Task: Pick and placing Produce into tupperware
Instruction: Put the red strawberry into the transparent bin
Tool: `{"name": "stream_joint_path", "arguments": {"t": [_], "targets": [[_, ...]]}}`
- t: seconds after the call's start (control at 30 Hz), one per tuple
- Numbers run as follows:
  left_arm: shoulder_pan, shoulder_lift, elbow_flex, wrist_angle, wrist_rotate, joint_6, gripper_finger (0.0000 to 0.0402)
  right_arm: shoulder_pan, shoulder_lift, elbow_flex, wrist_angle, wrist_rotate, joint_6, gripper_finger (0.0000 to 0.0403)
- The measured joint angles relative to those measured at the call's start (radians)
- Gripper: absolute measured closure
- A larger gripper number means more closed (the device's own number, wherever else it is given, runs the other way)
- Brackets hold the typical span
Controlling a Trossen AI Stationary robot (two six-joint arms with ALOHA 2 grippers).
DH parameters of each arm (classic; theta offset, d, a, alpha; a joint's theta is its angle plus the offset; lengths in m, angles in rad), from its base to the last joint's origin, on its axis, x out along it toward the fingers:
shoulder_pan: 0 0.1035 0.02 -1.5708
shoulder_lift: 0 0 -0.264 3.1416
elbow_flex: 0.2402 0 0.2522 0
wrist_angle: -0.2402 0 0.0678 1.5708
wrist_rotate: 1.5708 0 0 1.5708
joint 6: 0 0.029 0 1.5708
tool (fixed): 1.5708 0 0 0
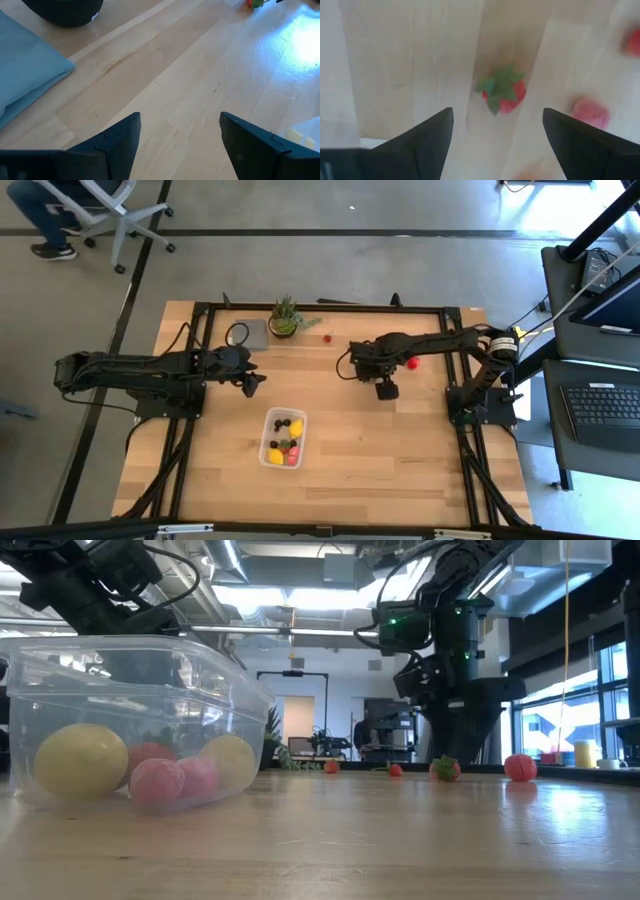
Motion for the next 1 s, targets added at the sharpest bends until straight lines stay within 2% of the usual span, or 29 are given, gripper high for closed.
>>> {"name": "stream_joint_path", "arguments": {"t": [0.2, 0.43, 0.53, 0.73, 0.83, 1.0], "targets": [[0.0, 0.0, 0.0, -0.001, 0.0, 0.0, 0.014, 0.0, 0.003, -0.021, 0.085, -0.002, -0.121, 0.0096], [0.0, 0.0, 0.0, -0.001, 0.0, 0.0, 0.014, -0.006, 0.008, -0.022, 0.12, -0.023, -0.128, 0.0096], [0.0, 0.0, 0.0, -0.001, 0.0, -0.001, 0.014, -0.012, 0.032, -0.023, 0.117, -0.062, -0.127, 0.0096], [0.0, 0.0, 0.0, 0.0, 0.0, -0.021, 0.014, -0.013, 0.094, -0.022, 0.115, -0.066, -0.119, 0.0097], [-0.001, 0.0, 0.0, 0.0, 0.0, -0.025, 0.014, -0.013, 0.114, -0.018, 0.109, -0.069, -0.104, 0.0113], [0.0, 0.0, 0.0, 0.0, 0.0, -0.026, 0.014, -0.012, 0.12, -0.019, 0.106, -0.069, -0.104, 0.0166]]}}
